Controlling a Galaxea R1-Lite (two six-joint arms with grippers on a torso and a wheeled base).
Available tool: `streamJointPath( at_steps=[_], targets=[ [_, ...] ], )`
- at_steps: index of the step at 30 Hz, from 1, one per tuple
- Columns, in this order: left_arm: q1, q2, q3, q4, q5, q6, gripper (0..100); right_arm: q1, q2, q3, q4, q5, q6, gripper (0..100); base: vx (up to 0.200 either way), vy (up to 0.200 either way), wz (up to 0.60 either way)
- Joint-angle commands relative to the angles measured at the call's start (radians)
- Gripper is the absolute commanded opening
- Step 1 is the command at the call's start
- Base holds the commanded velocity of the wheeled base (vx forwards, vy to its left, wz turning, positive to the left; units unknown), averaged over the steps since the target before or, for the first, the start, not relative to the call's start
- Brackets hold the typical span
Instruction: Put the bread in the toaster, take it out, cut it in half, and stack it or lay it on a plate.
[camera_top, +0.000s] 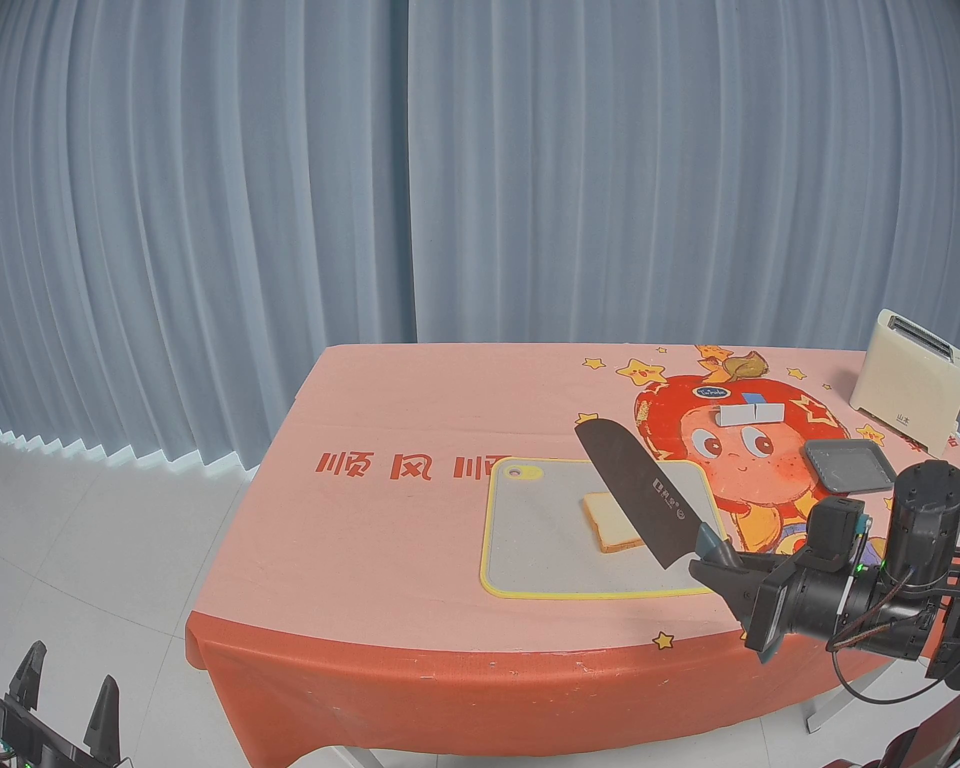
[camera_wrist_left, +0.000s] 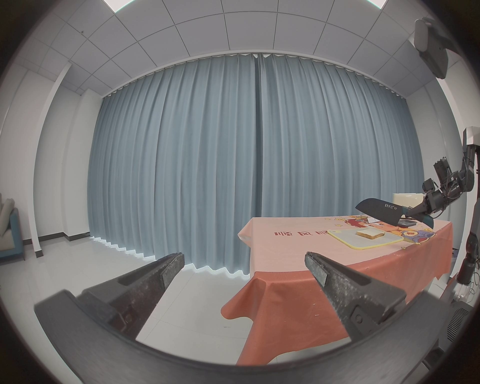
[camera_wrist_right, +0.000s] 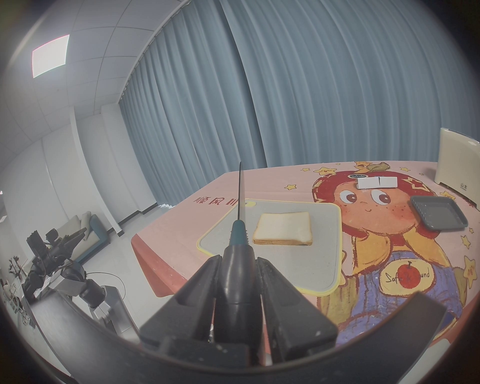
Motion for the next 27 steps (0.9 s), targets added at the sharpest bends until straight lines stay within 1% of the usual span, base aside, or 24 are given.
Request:
streamJointPath(
  at_steps=[1,6,9,12,16,20,22,27],
  targets=[
    [0.0,-0.005,0.018,0.001,0.0,0.0,100,0.004,-0.002,-0.001,-0.001,-0.001,-0.001,0,0.0,0.0,0.0],
    [-0.001,-0.005,0.018,-0.001,0.0,0.001,100,0.004,-0.006,-0.003,-0.001,-0.001,-0.001,0,0.0,0.0,0.0],
    [-0.003,-0.009,0.018,0.002,-0.006,0.009,100,0.004,-0.006,-0.003,-0.001,-0.001,-0.001,0,0.0,0.0,0.0],
    [-0.006,-0.01,0.018,-0.001,-0.026,0.02,100,0.018,-0.014,-0.003,-0.009,-0.002,-0.001,0,0.0,0.0,0.0],
    [-0.003,-0.012,0.018,-0.004,-0.024,0.018,100,0.024,-0.022,-0.001,-0.013,-0.002,-0.001,0,0.0,0.0,0.0],
    [-0.004,-0.012,0.018,-0.01,-0.029,0.024,100,0.028,-0.017,0.0,-0.013,-0.001,-0.001,0,0.0,0.0,0.0],
    [-0.004,-0.012,0.018,-0.016,-0.029,0.023,100,0.041,-0.022,0.0,-0.015,-0.001,-0.001,0,0.0,0.0,0.0],
    [-0.004,-0.012,0.018,-0.016,-0.027,0.02,100,0.041,-0.023,-0.001,-0.015,-0.002,-0.001,0,0.0,0.0,0.0]
  ],
)
